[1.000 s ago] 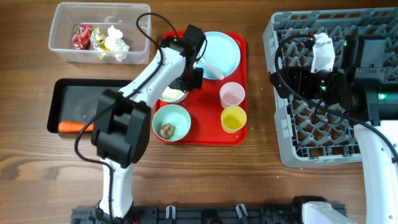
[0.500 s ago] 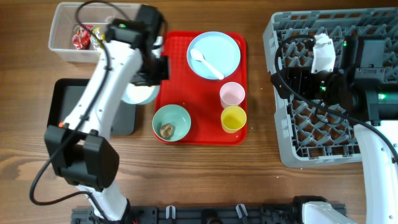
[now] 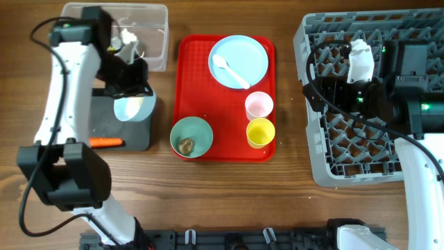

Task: Sort waste into correct bins and load items into the dishwasher rack
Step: 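Lift the rice bowl over the black tray, then tilt the bowl to pour the rice onto the black tray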

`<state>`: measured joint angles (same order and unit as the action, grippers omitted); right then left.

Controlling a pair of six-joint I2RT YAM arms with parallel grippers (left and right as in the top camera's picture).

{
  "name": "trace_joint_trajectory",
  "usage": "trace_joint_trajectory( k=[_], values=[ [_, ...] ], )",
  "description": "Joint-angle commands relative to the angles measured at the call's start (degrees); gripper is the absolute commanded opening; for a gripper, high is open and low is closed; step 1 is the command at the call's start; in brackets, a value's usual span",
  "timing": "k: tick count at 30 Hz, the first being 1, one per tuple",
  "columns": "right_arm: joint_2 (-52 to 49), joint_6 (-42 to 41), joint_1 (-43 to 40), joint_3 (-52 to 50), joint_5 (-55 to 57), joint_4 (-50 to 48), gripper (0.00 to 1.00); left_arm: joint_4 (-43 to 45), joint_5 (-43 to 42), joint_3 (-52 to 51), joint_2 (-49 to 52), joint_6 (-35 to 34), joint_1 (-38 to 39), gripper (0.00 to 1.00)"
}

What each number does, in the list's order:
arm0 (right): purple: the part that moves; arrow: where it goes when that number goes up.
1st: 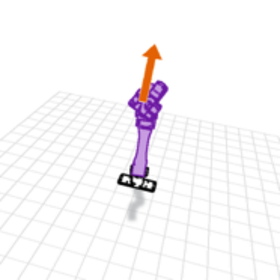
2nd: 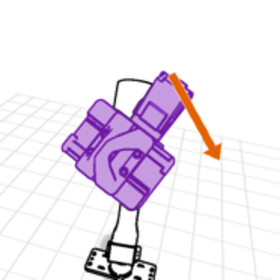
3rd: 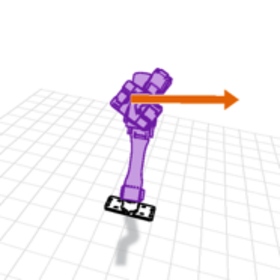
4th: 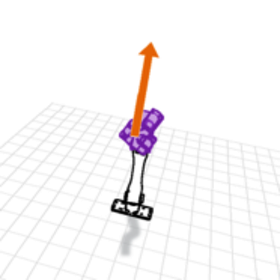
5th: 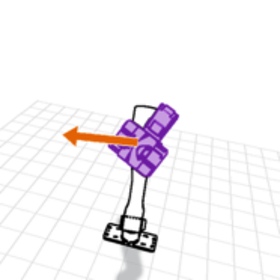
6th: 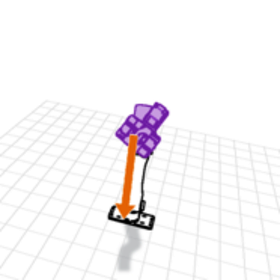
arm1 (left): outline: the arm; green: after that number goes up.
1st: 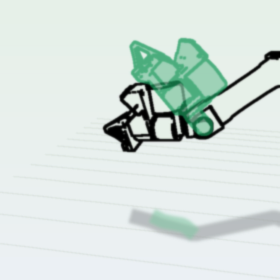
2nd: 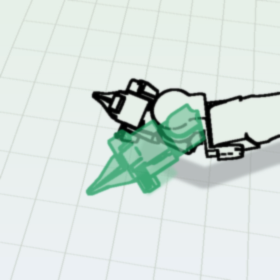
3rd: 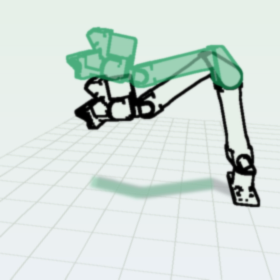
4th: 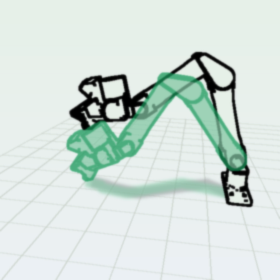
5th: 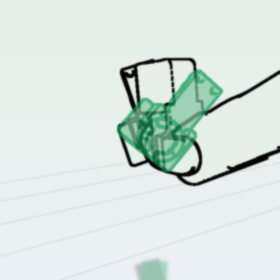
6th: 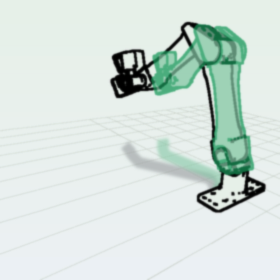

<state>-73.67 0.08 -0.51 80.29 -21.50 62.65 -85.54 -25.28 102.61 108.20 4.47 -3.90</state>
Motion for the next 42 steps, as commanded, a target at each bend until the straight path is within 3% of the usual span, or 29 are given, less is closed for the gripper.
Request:
trace_joint_trajectory(
  k=[1,19,24,30,42],
  values=[
    [-0.5,-0.1,0.3,0.2,1.0,0.0,0.93,-1.1,-9.1,-1.3,-0.1,9.6,-4.0,0.04],
    [-1.9,-0.1,0.6,0.2,1.2,0.6,0.93,6.6,-30.3,-19.8,0.3,22.4,-17.4,0.04],
    [-2.0,0.0,0.6,0.2,1.2,0.8,0.93,6.7,-31.1,-21.3,0.3,22.4,-20.1,0.04],
    [-2.0,-0.1,0.6,0.2,1.2,0.7,0.93,6.2,-38.9,-21.4,0.3,25.2,-22.6,0.04],
    [-2.2,0.0,0.6,0.2,2.3,1.0,0.94,5.4,-46.9,-21.4,0.3,25.2,-23.4,0.04]
  ],
)
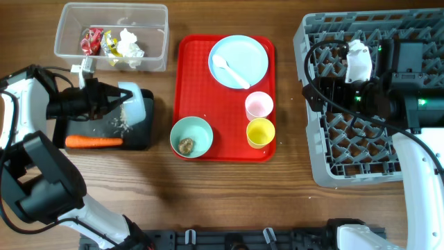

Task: Sort waste into correct bins and load items into the dishwasher rack
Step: 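Tilt the bowl to pour the rice onto the black tray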

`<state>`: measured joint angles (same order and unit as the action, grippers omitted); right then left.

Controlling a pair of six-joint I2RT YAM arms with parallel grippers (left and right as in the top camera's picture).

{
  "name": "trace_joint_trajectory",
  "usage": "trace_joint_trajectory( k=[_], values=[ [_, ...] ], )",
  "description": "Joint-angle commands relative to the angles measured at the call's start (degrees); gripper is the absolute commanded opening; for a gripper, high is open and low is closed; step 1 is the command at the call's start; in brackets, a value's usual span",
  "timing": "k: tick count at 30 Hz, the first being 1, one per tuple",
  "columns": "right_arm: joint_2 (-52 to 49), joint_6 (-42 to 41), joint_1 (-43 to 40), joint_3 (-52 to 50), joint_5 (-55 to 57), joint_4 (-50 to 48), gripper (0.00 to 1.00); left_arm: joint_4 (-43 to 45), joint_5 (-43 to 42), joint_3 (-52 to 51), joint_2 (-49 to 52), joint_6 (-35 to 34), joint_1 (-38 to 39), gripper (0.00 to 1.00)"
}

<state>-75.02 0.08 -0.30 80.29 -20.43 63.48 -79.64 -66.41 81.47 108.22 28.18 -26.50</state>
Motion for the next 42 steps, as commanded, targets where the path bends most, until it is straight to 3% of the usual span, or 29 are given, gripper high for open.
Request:
trace_joint_trajectory(
  k=[1,20,42],
  values=[
    [-0.8,0.0,0.4,0.2,1.2,0.2,0.96,-0.7,-6.2,-0.3,0.3,1.4,-1.1,0.04],
    [-1.2,0.1,0.4,0.2,1.2,0.1,0.96,-3.9,-9.7,-0.3,0.3,1.7,-5.5,0.04],
    [-1.2,-0.1,0.4,0.2,1.2,0.2,0.96,-6.9,-20.6,-0.3,0.3,1.6,-5.6,0.04]
  ],
)
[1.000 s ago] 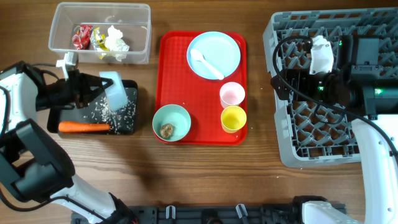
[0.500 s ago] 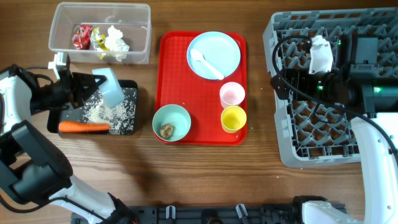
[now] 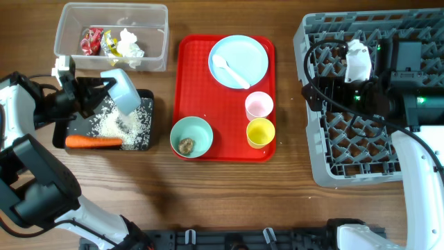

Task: Sort waste into correct bins and load items into the dishwasher rack
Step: 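Tilt the bowl to pour the rice onto the black tray, then return the empty light-blue bowl to the red tray and open the left gripper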

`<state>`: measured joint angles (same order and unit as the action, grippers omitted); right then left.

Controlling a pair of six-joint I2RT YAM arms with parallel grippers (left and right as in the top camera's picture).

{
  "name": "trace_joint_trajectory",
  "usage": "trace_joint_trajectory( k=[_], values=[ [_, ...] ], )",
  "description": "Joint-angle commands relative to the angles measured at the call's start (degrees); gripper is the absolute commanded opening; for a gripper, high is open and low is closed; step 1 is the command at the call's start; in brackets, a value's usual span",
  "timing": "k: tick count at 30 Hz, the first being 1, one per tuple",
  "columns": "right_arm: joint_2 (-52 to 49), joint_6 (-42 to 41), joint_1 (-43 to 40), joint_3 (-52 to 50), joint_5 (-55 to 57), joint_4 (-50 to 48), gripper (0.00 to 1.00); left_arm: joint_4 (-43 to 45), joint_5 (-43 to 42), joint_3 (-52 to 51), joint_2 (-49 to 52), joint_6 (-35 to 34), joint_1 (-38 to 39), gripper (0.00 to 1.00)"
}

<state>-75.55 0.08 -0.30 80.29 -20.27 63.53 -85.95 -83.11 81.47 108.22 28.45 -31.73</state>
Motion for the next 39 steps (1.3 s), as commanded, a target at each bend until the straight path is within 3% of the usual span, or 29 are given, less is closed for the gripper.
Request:
trace_joint_trajectory(
  k=[1,39],
  values=[
    [-0.6,-0.1,0.4,0.2,1.0,0.2,0.96,-0.8,-4.1,-0.3,0.3,1.3,-0.3,0.04],
    [-0.7,0.0,0.4,0.2,1.0,0.2,0.96,-3.7,-7.2,-0.3,0.3,1.2,-0.3,0.04]
  ],
)
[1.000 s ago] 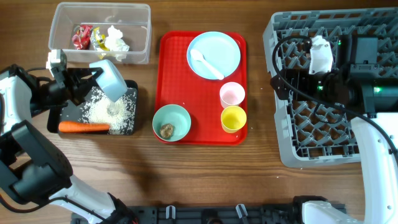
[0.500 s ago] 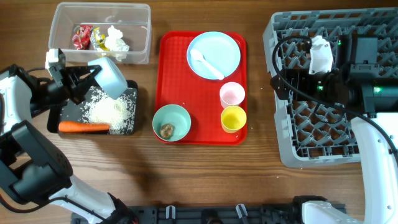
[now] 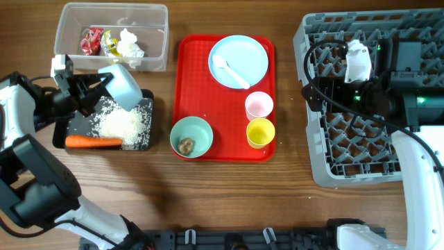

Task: Sort waste into correct bins and load items into the dishwasher rack
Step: 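Return the empty light-blue bowl to the red tray and open the left gripper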

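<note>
My left gripper point(image 3: 99, 86) is shut on the rim of a light blue bowl point(image 3: 123, 87), held tipped on its side over the far edge of the black bin point(image 3: 80, 127). A pile of white rice point(image 3: 126, 123) and a carrot point(image 3: 94, 142) lie in that bin. The red tray point(image 3: 201, 90) carries a blue plate point(image 3: 243, 52) with a white spoon point(image 3: 230, 70), a pink cup point(image 3: 258, 105), a yellow cup point(image 3: 260, 132) and a green bowl point(image 3: 191, 136) with a food scrap. My right gripper point(image 3: 358, 59) hovers over the grey dishwasher rack point(image 3: 347, 153); its jaws are not readable.
A clear plastic bin point(image 3: 156, 31) with wrappers and crumpled tissue stands at the back left, just behind the black bin. The rack fills the right side. Bare wooden table lies along the front.
The tipped blue bowl sits a touch higher and further back over the black bin. The rice pile looks about the same. The right arm has not moved.
The left arm first reached from the back, holding the blue bowl over the black bin. Then it held the bowl from the left, tipped sideways, with a little rice in the bin. Then a large rice pile lay there, and the bowl stays tipped above it now.
</note>
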`<state>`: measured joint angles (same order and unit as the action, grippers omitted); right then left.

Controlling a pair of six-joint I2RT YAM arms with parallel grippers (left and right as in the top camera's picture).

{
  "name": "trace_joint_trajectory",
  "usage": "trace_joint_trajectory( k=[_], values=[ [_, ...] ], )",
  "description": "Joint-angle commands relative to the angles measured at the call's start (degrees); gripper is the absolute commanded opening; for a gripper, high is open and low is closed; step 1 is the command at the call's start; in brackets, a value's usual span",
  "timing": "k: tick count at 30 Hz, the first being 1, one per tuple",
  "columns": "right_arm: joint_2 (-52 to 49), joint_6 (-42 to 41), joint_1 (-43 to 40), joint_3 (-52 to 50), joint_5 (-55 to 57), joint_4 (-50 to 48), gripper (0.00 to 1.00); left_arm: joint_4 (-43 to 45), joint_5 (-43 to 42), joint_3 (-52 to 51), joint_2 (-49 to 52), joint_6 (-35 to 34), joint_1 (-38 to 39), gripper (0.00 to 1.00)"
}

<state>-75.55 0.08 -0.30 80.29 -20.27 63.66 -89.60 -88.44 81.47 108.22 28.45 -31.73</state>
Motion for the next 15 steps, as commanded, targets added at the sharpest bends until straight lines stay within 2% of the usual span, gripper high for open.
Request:
trace_joint_trajectory(
  k=[1,7,12,15],
  values=[
    [-0.7,0.0,0.4,0.2,1.0,0.0,0.96,-0.1,-1.9,-0.3,0.3,1.4,-0.3,0.04],
    [-0.7,-0.1,0.4,0.2,1.0,-0.2,0.97,0.0,-1.9,-0.1,-1.0,7.8,2.2,0.04],
    [-0.7,-0.2,0.4,0.2,1.0,-0.4,0.97,0.7,-0.7,2.9,-2.7,17.5,10.6,0.04],
    [-0.7,-0.3,0.4,0.2,1.0,-0.3,0.97,5.2,2.6,6.3,-2.8,17.8,17.3,0.04]
  ],
)
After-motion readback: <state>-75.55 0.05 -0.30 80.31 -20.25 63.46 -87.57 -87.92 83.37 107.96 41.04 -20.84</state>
